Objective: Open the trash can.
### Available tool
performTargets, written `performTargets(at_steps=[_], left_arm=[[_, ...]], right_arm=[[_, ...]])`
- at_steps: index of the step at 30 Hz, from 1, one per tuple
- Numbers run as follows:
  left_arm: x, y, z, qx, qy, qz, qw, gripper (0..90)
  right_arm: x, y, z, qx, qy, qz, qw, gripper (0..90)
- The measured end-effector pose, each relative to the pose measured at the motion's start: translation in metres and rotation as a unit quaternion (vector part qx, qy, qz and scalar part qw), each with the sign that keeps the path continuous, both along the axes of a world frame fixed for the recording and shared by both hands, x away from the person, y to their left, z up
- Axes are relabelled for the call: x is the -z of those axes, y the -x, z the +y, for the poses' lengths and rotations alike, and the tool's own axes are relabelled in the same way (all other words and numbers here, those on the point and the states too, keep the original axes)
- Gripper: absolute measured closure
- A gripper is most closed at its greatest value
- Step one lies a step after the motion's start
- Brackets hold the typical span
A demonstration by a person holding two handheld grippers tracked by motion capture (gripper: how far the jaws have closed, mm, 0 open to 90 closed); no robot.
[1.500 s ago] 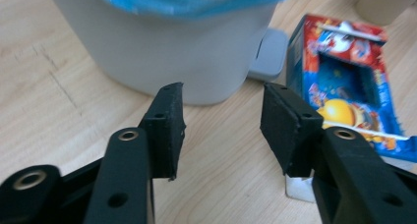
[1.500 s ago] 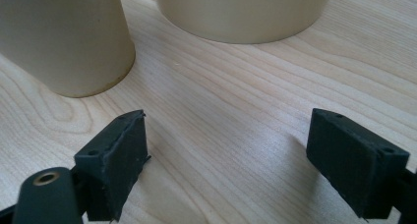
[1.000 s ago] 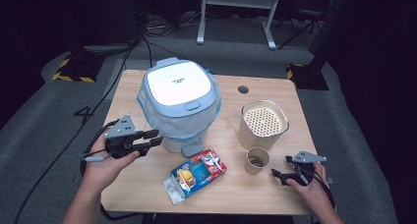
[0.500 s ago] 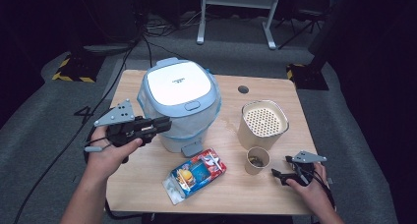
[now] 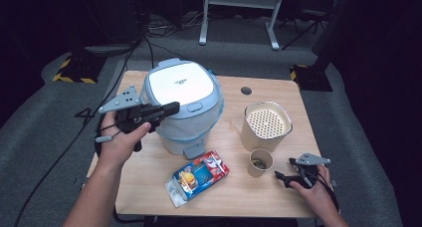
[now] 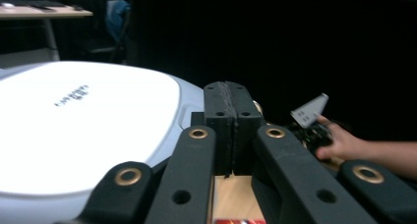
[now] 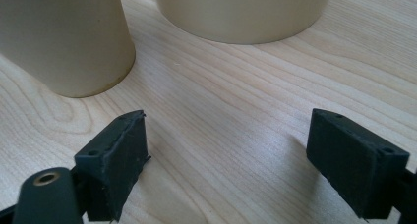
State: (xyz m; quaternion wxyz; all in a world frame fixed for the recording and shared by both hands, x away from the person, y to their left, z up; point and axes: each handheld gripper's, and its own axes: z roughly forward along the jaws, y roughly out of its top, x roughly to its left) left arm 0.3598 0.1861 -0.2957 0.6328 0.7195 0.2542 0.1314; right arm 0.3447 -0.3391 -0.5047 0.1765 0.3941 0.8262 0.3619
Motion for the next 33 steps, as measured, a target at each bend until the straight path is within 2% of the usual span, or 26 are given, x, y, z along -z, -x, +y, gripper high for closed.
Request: performTargets(at_steps=[1, 4, 5, 6, 8, 15, 17, 18, 19, 23, 30, 33], left_arm=[[-0.001, -0.004, -0.004, -0.007, -0.003, 0.001, 1.0, 90.0], [-0.001, -0.007, -0.01, -0.006, -0.012, 0.0, 0.9999, 90.0], [-0.001, -0.009, -0.016, -0.004, -0.026, 0.0, 0.9997, 90.0], [-0.001, -0.009, -0.016, -0.004, -0.026, 0.0, 0.9997, 90.0], [0.0, -0.012, -0.026, 0.001, -0.041, -0.001, 0.9992, 90.0], [0.003, -0.018, -0.039, 0.004, -0.063, 0.008, 0.998, 90.0], [0.004, -0.019, -0.043, -0.003, -0.084, 0.01, 0.9964, 90.0], [0.004, -0.019, -0.043, -0.003, -0.084, 0.01, 0.9964, 90.0], [0.005, -0.02, -0.046, -0.011, -0.1, 0.009, 0.9949, 90.0], [0.005, -0.02, -0.047, -0.019, -0.107, 0.004, 0.9941, 90.0], [0.004, -0.021, -0.048, -0.019, -0.11, 0.008, 0.9937, 90.0], [0.002, -0.02, -0.049, -0.019, -0.125, -0.003, 0.9919, 90.0]], right_arm=[[0.0, 0.0, 0.0, 0.0, 0.0, 0.0, 1.0, 15.6], [0.0, 0.0, 0.0, 0.0, 0.0, 0.0, 1.0, 15.6], [0.0, 0.0, 0.0, 0.0, 0.0, 0.0, 1.0, 15.6], [0.0, 0.0, 0.0, 0.0, 0.0, 0.0, 1.0, 15.6], [0.0, 0.0, 0.0, 0.0, 0.0, 0.0, 1.0, 15.6], [0.0, 0.0, 0.0, 0.0, 0.0, 0.0, 1.0, 15.6], [0.0, 0.0, 0.0, 0.0, 0.0, 0.0, 1.0, 15.6], [0.0, 0.0, 0.0, 0.0, 0.0, 0.0, 1.0, 15.6], [0.0, 0.0, 0.0, 0.0, 0.0, 0.0, 1.0, 15.6], [0.0, 0.0, 0.0, 0.0, 0.0, 0.0, 1.0, 15.6], [0.0, 0.0, 0.0, 0.0, 0.0, 0.0, 1.0, 15.6], [0.0, 0.0, 0.0, 0.0, 0.0, 0.0, 1.0, 15.6]])
